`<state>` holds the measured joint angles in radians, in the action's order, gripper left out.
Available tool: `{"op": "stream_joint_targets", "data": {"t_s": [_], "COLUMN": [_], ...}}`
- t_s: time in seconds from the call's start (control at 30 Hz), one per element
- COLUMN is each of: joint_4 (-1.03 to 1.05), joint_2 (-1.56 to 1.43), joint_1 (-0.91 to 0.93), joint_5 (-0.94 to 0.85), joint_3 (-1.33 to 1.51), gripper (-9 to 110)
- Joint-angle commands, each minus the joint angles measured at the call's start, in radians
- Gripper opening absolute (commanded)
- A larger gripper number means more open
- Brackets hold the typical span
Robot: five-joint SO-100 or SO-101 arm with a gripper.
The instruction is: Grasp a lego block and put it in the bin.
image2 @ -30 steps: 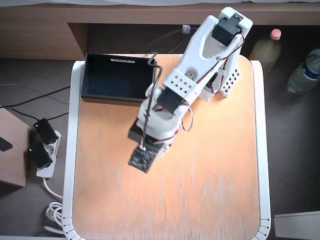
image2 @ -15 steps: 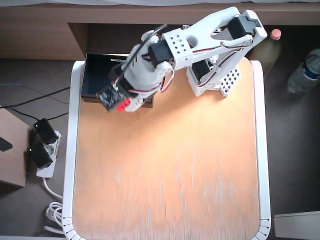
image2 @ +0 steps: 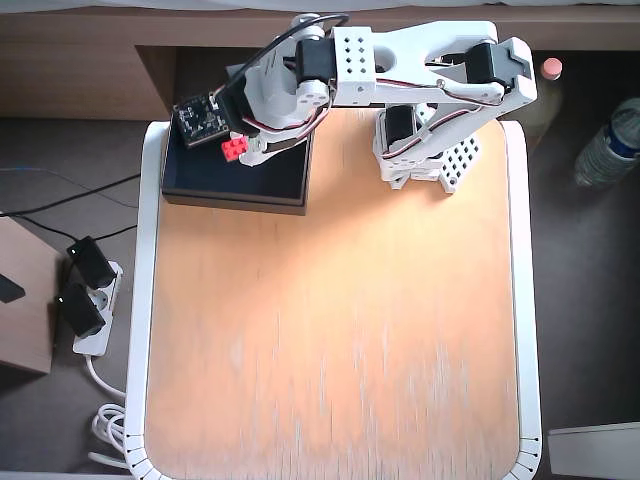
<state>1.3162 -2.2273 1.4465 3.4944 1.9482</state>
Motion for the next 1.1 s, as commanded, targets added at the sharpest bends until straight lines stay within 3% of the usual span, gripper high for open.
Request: {"op": "stream_joint_targets", "data": {"t_s": [0.0, 0.4, 0.67, 1.07], "joint_4": [-0.003, -0.385, -0.397, -0.399], "joint_2": [-0.055, -0.054, -0.054, -0.057], "joint_1": [0.061, 0.063, 0.06, 0.055], "joint_5": [0.037, -0.02, -0.021, -0.018], "joint_3": [-0.006, 0.268, 0.285, 0.282], "gripper": [0, 0, 1, 18]}}
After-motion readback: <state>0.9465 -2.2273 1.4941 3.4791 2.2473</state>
